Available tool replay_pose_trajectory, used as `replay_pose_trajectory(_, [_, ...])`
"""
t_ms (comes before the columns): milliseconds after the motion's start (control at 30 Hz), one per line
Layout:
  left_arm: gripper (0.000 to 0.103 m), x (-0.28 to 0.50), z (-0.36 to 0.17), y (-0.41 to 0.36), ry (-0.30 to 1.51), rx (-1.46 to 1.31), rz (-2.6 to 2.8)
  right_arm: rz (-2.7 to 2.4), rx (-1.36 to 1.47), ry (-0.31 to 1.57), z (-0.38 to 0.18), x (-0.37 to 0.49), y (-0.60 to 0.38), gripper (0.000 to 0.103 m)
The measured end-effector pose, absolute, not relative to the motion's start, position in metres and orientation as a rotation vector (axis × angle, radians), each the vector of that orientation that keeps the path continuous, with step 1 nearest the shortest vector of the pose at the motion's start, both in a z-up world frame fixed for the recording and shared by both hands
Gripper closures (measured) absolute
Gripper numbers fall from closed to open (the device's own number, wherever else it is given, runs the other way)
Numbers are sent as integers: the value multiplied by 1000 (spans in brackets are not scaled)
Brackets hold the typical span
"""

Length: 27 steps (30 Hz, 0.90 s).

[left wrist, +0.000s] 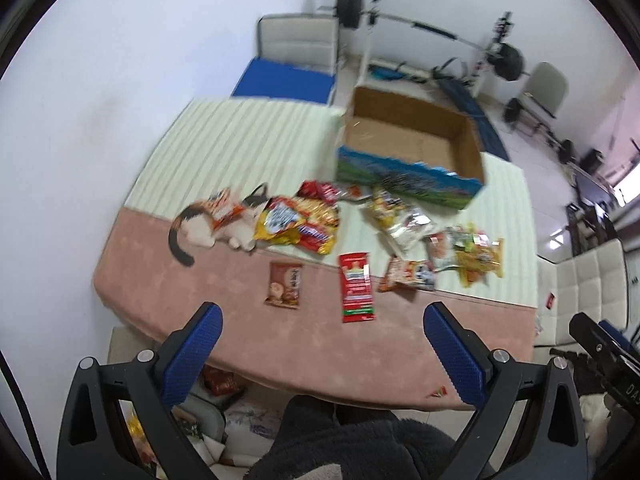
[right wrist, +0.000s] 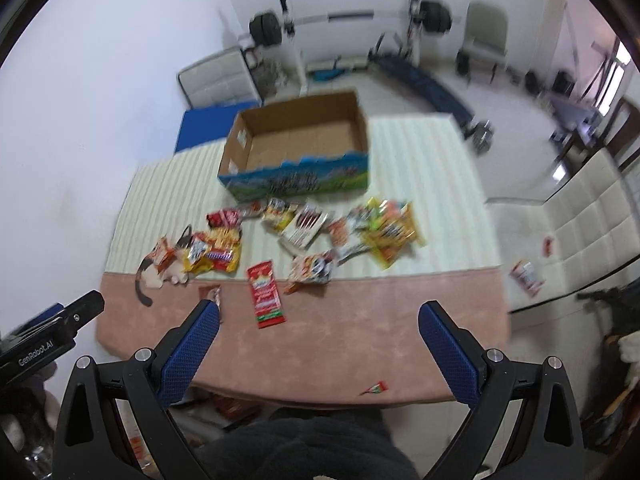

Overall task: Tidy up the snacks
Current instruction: 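Grasp the brown bun packet with the left tool while the right tool grasps the red spicy strip packet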

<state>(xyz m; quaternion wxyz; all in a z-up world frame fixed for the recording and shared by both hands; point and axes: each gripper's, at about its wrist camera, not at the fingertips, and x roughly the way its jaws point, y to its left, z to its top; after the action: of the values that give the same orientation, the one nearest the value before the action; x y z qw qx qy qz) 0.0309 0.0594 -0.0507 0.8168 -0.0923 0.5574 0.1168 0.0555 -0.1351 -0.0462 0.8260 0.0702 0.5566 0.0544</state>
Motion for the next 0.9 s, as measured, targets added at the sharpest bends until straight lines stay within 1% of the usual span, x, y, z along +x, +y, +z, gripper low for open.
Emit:
replay_pose_trajectory(200, [0, 52, -126, 113, 1309, -247, 364, 167, 170, 1351, -143, 108, -111, 1])
replay_pose_trajectory(467, [0, 74, -223, 170, 1448, -266, 477, 236, 93, 1567, -289, 158, -32, 2])
replay_pose_trajectory(533, [0, 82, -243, 182, 1465, -282, 490, 243, 48, 1604, -326, 171, -4, 2])
replay_pose_trajectory(667, [0, 93, -273, 195, 1512, -275, 501, 224, -26, 1670, -375, 179, 34, 3])
replay_pose_trajectory(733, [0, 99, -287, 195, 1534, -251, 492, 206, -73, 1687, -400, 183, 52, 4])
replay_pose_trajectory(833, [0, 101, -311, 191, 1582, -211, 457, 165, -131, 1709, -425, 183, 66, 11])
replay_pose_trajectory(900, [0, 102, -328, 188, 1615, -206, 421, 153, -155, 1727, -437, 180, 74, 20])
